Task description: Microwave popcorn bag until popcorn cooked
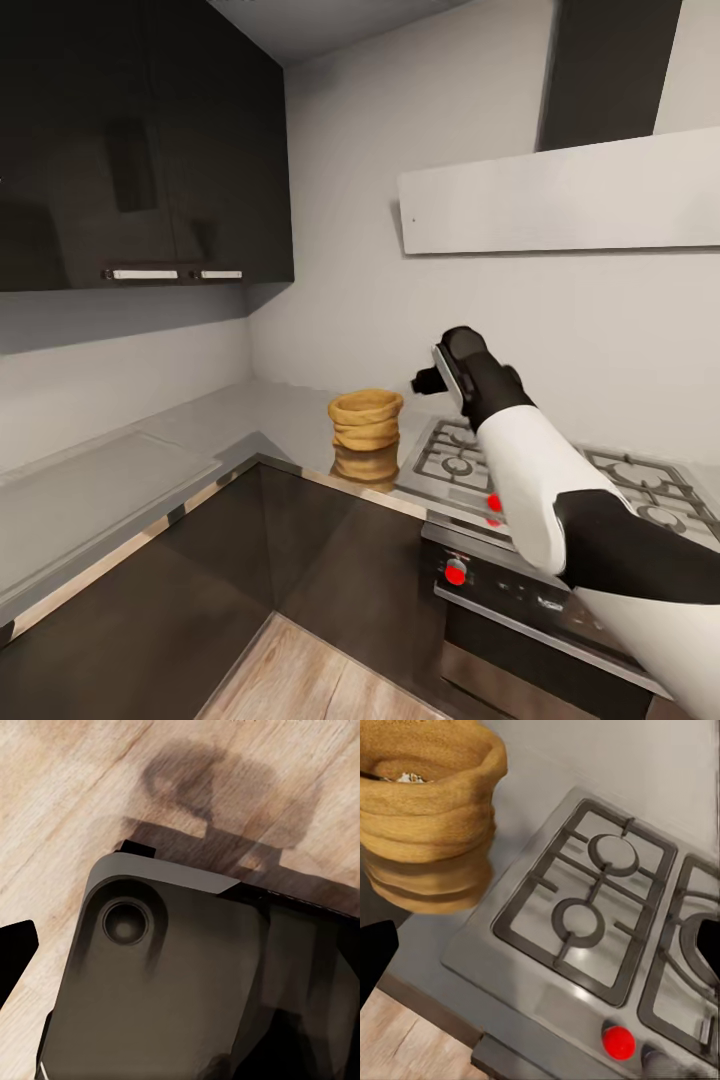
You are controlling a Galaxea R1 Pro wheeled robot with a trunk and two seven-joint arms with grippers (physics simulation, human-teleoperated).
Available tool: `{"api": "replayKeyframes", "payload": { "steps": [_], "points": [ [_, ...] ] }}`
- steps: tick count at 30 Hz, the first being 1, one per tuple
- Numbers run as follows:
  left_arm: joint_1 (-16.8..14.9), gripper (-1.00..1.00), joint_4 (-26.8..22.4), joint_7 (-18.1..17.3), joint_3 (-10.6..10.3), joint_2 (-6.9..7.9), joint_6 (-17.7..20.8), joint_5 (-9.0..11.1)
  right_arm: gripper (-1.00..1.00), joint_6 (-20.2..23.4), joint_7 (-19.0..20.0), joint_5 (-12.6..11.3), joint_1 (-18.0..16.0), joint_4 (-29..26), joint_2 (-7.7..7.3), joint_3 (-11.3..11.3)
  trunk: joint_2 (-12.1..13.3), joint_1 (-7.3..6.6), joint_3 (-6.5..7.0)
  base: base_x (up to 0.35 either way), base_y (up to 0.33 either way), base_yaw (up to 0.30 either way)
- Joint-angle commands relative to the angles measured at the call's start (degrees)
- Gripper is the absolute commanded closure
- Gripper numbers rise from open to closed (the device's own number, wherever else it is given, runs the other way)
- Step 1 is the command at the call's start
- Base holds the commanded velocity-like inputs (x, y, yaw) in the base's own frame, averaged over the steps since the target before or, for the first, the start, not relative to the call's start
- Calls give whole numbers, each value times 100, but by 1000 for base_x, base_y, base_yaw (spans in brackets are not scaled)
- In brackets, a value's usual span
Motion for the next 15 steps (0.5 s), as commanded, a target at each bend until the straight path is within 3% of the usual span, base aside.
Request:
{"api": "replayKeyframes", "payload": {
  "steps": [1, 2, 7, 11, 15],
  "points": [
    [-2, -100, -2, 4, 6, -1, -13, 21, -100, 19, -40, -21, -5, -4, 3, -83, -5, 0, -8, 0, 0, 0],
    [-2, -100, 0, 4, 7, -1, -13, 21, -100, 19, -42, -30, -5, -3, 3, -172, -5, 0, -8, 0, 0, 0],
    [-2, -100, 6, 4, 5, -1, -13, 21, -100, 19, -31, -47, -6, -4, 3, -1065, -5, 0, -8, 0, 0, 0],
    [-2, -100, 7, 4, 6, -1, -13, 22, -100, 19, -47, -23, -6, -10, 3, -1255, -5, 0, -8, 0, 0, 0],
    [-2, -100, 7, 4, 12, -1, -13, 29, -100, 19, -61, -4, -6, -13, 3, -1257, -5, 0, -8, 0, 0, 0]
  ]
}}
